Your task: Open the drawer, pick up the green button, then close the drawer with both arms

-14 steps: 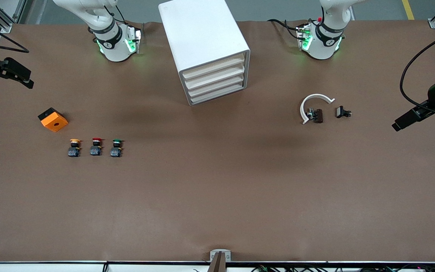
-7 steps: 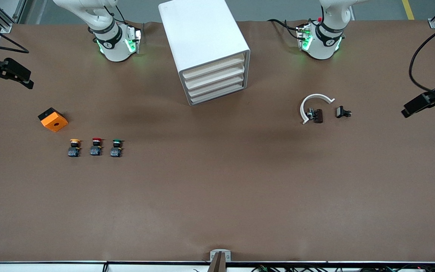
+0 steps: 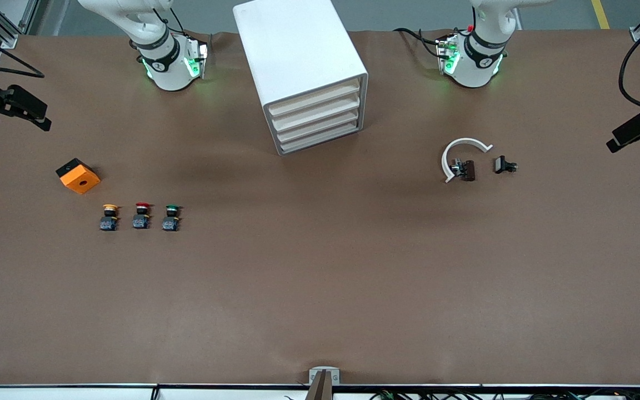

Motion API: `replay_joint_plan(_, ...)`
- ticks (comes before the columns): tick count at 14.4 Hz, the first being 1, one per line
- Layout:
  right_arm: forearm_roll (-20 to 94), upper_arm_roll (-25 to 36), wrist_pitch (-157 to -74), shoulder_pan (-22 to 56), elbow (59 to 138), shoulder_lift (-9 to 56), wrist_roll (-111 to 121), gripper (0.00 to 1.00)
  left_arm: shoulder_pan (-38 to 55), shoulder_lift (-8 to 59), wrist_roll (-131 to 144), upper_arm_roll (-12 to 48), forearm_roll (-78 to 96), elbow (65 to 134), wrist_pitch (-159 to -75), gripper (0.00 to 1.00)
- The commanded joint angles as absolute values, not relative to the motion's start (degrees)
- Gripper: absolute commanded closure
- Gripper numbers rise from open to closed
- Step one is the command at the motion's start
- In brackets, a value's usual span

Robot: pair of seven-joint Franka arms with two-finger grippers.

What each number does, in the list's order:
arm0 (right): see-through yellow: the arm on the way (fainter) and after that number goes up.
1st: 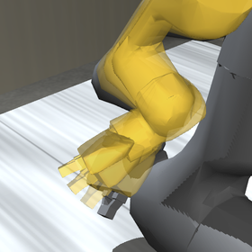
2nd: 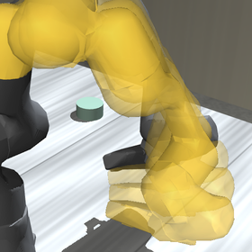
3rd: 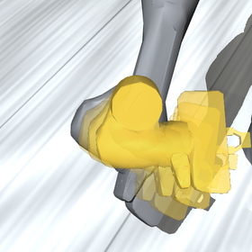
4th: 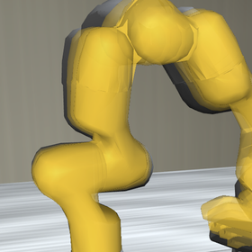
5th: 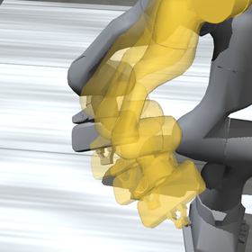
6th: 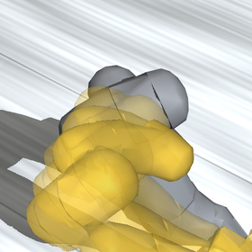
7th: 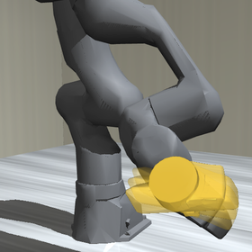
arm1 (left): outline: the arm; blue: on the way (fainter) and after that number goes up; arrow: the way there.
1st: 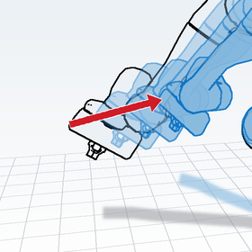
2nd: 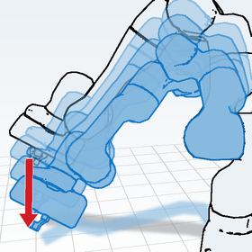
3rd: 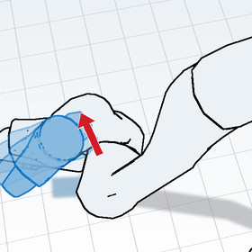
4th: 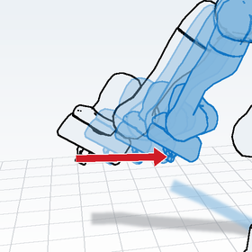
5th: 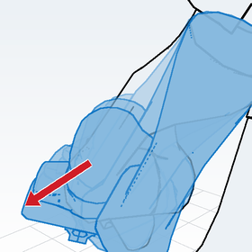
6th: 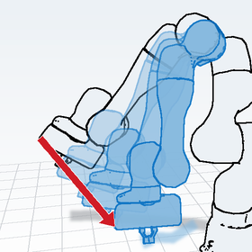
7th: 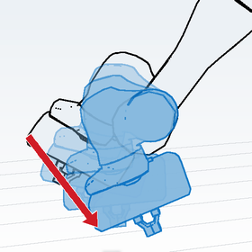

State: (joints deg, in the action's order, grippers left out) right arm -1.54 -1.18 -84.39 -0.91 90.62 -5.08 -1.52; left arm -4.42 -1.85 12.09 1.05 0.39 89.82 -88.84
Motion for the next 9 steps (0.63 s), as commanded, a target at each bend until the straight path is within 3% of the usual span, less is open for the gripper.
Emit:
replay_joint_plan(1,-0.9,-1.5,-83.8,-1.1,89.2,-4.3,-1.1,0.0,-2.7,-4.1,10.6,-0.1,1.5,92.4,-89.3,0.0)
replay_joint_plan(9,-0.8,-1.8,-83.8,-1.1,89.1,-3.8,-1.1,0.0,-1.0,-3.3,10.5,-0.4,1.7,92.6,-92.5,0.0)
